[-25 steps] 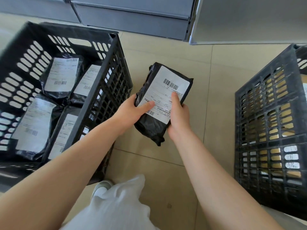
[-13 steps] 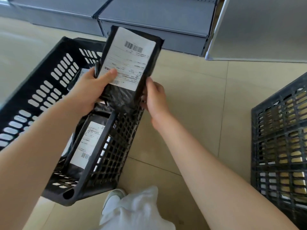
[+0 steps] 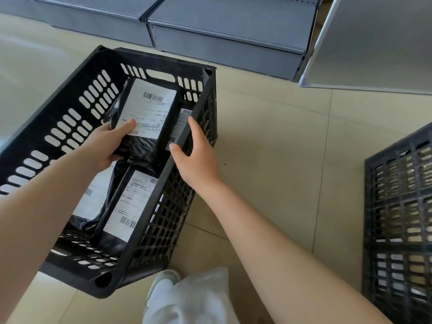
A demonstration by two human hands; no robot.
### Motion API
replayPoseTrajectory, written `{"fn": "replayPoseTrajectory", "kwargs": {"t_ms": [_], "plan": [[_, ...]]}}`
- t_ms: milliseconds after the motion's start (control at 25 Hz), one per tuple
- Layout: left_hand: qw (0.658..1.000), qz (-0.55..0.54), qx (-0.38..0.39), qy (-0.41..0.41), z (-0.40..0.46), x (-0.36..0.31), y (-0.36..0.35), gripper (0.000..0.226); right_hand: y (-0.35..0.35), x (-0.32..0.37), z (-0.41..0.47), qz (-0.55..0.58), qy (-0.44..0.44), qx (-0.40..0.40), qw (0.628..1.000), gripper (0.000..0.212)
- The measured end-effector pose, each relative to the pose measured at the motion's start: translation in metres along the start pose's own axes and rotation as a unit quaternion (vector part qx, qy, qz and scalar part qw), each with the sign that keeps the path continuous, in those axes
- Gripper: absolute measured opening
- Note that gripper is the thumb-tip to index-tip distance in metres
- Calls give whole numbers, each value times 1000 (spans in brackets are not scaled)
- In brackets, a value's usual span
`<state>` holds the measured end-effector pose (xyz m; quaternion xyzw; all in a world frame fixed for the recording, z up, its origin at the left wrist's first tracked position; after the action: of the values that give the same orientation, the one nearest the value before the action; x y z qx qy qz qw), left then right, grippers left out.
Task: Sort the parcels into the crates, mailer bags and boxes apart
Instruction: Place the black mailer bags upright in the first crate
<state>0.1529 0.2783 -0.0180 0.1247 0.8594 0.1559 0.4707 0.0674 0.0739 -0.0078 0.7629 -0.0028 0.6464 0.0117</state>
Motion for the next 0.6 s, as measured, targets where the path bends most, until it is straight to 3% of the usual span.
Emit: {"fn": "replayPoseTrajectory", "kwargs": {"t_ms": [320, 600], "plan": [[998, 67, -2, -8, 18, 4, -26, 55, -4, -13, 1, 8, 5, -4, 1000, 70], [984, 143, -83, -59, 20, -5, -58, 56, -6, -17, 0, 10, 18, -19, 1000, 68]]}}
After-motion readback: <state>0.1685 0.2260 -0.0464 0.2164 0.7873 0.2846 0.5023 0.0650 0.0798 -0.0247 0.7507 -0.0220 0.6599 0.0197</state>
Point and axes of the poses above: each hand's wrist, its own z-axis towards the middle knuckle, its own y-axis out of the back of the hand, x = y × z, the point moved 2 cm from there along z, towards the middle knuckle, and after that the axes turned 15 degrees about z, right-handed, at the moved point
